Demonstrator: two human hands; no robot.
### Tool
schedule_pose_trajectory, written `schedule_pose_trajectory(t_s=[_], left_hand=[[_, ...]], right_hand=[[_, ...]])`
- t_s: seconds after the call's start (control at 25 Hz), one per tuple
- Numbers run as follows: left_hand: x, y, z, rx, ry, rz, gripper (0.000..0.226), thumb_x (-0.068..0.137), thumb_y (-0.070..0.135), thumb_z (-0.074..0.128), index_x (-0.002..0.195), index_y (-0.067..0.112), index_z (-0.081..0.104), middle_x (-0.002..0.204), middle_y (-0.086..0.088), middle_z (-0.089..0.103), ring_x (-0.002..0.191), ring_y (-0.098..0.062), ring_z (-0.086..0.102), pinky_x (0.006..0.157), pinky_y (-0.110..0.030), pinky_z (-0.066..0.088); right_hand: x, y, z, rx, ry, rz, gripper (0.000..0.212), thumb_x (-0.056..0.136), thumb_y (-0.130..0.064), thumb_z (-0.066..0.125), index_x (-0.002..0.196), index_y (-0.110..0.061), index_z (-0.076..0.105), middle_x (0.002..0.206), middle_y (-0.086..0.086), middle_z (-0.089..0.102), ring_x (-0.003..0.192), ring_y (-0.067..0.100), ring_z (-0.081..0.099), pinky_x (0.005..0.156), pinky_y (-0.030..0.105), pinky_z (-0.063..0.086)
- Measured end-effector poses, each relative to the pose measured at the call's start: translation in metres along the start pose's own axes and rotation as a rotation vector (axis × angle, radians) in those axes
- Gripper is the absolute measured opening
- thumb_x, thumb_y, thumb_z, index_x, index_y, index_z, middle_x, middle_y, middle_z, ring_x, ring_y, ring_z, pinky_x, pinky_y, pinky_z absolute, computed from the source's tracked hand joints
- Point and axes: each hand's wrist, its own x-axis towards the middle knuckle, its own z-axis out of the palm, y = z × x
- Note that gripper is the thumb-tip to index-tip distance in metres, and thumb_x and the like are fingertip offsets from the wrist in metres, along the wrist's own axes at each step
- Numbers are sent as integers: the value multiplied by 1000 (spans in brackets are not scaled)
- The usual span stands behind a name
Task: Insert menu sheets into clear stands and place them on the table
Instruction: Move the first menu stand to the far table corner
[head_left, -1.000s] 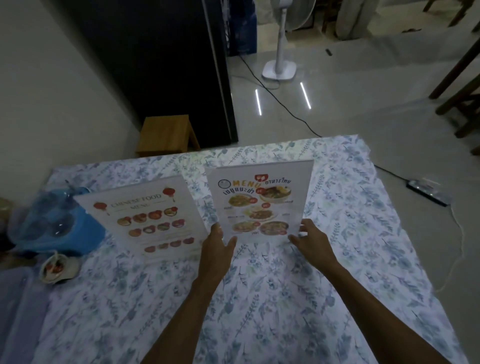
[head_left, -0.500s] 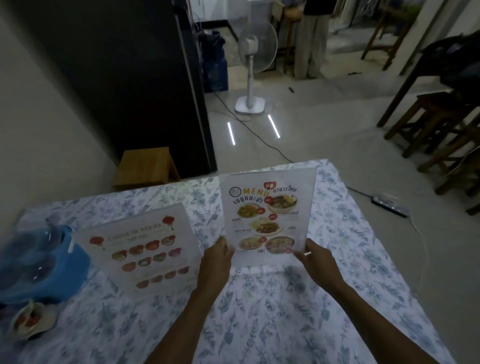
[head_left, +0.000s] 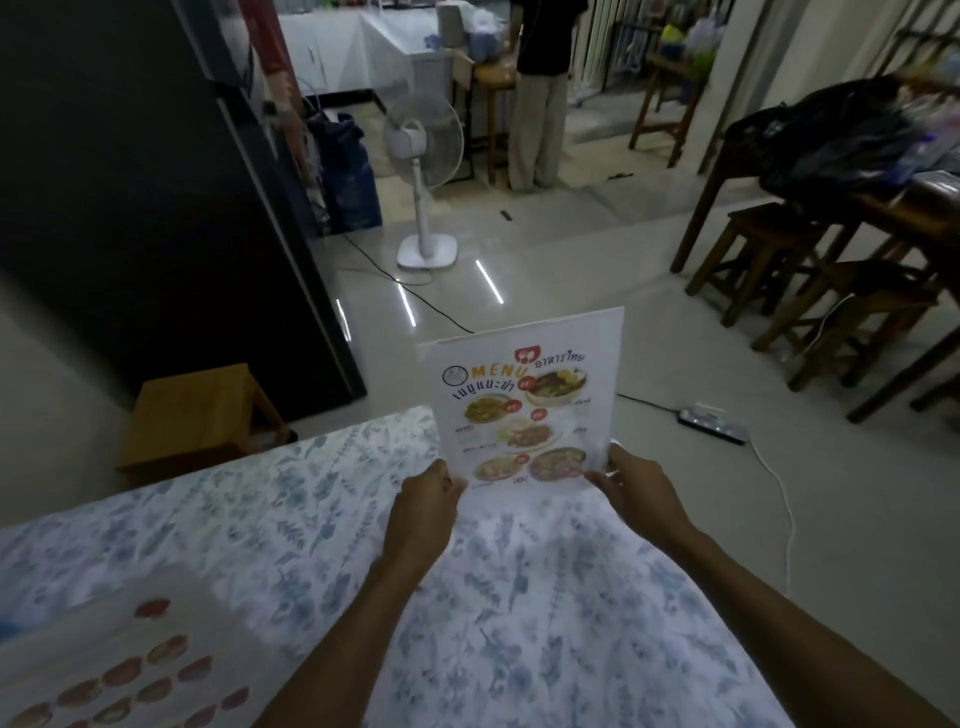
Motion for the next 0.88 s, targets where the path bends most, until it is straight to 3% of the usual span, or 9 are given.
schedule_pose_trajectory(t_s=[0.24, 0.4, 0.52, 0.72, 0.88], left_hand=[[102, 40, 33, 4, 76, 1, 32, 99, 25, 57, 71, 15, 45, 65, 6, 52, 58, -8, 50, 49, -20, 32], [158, 42, 46, 53, 110, -22, 32, 99, 28, 57, 74, 9, 48, 64, -1, 54, 56, -15, 52, 48, -26, 35], [188, 38, 56, 90, 132, -51, 28, 98, 28, 58, 86, 4, 57, 73, -8, 62, 65, -24, 60, 56, -33, 45], [225, 19, 61, 184, 142, -86, 23, 97, 28, 60, 103, 6, 63, 84, -9, 69, 70, -22, 62, 60, -27, 41], [235, 8, 71, 195, 123, -102, 22, 98, 26, 60, 88, 7, 58, 72, -2, 61, 67, -20, 60, 49, -25, 36]], right_hand=[[126, 33, -22, -32, -20, -107, 38, 93, -45, 56, 125, -23, 58, 112, 4, 74, 93, 25, 71, 75, 39, 59], [196, 43, -12, -76, -26, -150, 35, 93, -44, 55, 117, -20, 59, 107, 6, 75, 88, 27, 71, 71, 37, 58], [237, 47, 4, -84, -74, -157, 36, 92, -44, 56, 117, -19, 60, 106, 6, 74, 88, 26, 70, 72, 38, 58], [277, 51, 30, -89, -109, -198, 33, 93, -38, 59, 116, -15, 61, 102, 8, 73, 89, 28, 68, 68, 32, 50], [285, 66, 53, -64, -114, -245, 25, 92, -37, 60, 101, -14, 60, 99, 4, 68, 86, 23, 63, 67, 30, 41]])
